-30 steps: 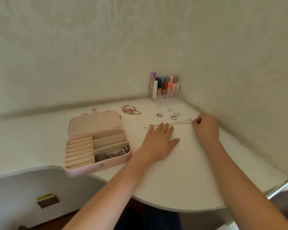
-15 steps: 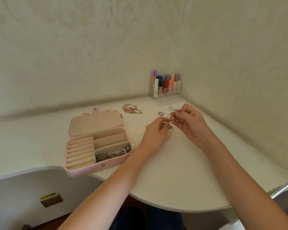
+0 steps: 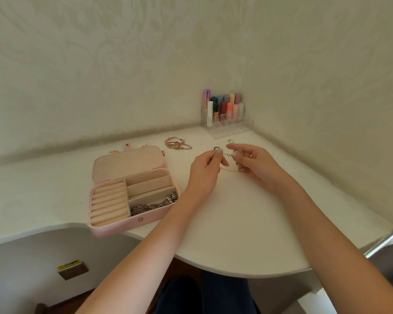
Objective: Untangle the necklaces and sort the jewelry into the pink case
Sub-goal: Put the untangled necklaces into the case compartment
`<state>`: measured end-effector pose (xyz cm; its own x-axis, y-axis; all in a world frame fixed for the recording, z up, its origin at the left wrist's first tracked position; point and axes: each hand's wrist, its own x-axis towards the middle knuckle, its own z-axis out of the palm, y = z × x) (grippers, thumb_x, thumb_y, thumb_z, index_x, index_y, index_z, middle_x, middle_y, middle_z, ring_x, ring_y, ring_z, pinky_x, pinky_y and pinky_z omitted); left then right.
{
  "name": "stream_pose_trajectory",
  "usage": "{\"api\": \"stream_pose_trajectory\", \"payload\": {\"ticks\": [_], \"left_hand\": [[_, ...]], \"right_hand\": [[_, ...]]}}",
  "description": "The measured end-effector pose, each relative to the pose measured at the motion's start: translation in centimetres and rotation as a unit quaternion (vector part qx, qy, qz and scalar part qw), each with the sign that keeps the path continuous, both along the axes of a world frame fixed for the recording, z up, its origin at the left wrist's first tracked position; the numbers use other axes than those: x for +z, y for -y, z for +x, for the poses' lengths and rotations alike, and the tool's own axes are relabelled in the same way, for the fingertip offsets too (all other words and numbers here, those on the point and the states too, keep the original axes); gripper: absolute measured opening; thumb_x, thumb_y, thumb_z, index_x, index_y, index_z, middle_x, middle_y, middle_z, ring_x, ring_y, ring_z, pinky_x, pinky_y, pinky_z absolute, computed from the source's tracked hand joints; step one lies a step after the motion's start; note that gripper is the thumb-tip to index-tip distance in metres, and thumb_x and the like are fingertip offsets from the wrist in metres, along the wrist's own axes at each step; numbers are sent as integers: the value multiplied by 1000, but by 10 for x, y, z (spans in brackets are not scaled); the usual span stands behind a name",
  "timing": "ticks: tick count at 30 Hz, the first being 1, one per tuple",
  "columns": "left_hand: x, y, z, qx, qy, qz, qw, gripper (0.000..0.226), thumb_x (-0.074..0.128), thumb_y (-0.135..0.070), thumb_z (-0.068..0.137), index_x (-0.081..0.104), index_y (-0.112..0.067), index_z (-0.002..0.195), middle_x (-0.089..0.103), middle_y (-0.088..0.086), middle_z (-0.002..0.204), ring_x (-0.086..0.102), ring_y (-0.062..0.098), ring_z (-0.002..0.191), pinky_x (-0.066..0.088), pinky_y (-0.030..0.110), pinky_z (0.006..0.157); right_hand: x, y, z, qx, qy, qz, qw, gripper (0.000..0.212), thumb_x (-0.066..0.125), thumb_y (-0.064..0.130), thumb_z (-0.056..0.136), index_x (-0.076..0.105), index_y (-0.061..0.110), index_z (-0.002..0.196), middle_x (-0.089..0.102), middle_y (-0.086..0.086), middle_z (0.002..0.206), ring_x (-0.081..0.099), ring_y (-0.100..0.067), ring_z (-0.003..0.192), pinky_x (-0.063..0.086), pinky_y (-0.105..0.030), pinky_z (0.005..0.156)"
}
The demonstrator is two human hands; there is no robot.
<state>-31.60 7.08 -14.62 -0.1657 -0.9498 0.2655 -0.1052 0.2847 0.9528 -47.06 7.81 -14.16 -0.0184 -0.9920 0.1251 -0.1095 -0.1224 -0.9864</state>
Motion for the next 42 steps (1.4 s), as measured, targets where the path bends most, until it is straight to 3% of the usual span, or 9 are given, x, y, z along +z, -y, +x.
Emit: {"api": "stream_pose_trajectory", "payload": {"ticks": [2,4,11,16,21,26,33,37,42], "left_hand": [[1,-1,1,8,-3,1,1000,41,46,-28,98,57,-20,59,35,-9,45,33,7,45,27,26,48],[2,-1,1,21,17,-2,1000,38,47,-27,97,59,-21,62,39,-5,48,36,11,48,29,28,52],[0,-8,14,-46,229,5,972,26,45,-20,98,58,-4,114,52,0,80,50,15,76,35,24,67],[29,-13,44,-83,309,-21,947,26,46,-17,96,70,-8,96,56,-7,68,53,6,65,36,8,50],[55,-18,84,-70,291,-16,954,27,48,-22,96,71,-16,85,55,-8,63,45,1,51,32,16,49],[62,-21,120,-67,258,35,963,28,52,-20,95,71,-18,74,57,-6,56,41,0,40,35,19,49],[54,-36,153,-58,266,96,957,21,58,-16,92,71,-11,77,60,-8,54,48,5,49,43,13,48],[48,-43,166,-62,285,96,952,16,61,-15,90,73,-6,84,61,4,68,50,10,56,47,14,52],[46,-46,176,-38,366,53,928,9,70,-16,82,71,-21,75,64,-8,68,56,5,62,47,19,64]], "right_hand": [[-3,-1,0,-33,-107,-16,994,17,59,13,92,71,17,104,53,4,65,46,-2,56,40,-15,57],[-4,0,-1,-64,-113,-27,991,15,58,14,93,71,19,91,54,8,61,47,-1,54,40,-13,55],[-4,3,0,-73,97,-3,993,16,49,8,97,64,4,95,56,-4,76,52,-9,60,41,-17,51],[5,-2,0,-90,259,-14,961,14,50,4,95,64,4,94,64,-2,72,61,-6,61,42,-14,49],[11,-7,0,-110,368,7,923,11,53,5,94,63,5,87,69,-3,71,67,-10,65,48,-13,51],[13,-12,14,-89,359,18,929,10,54,1,92,61,4,86,69,-7,72,68,-12,67,52,-14,54],[16,-20,38,-38,310,-1,950,9,53,-1,91,61,4,90,70,-5,73,70,-13,71,55,-16,64],[23,-23,46,-13,277,-18,961,10,53,-2,92,61,4,93,71,-5,75,70,-13,73,56,-18,68],[41,-28,66,19,259,-40,965,12,52,-3,92,61,5,92,71,-5,77,70,-15,75,56,-19,70]]}}
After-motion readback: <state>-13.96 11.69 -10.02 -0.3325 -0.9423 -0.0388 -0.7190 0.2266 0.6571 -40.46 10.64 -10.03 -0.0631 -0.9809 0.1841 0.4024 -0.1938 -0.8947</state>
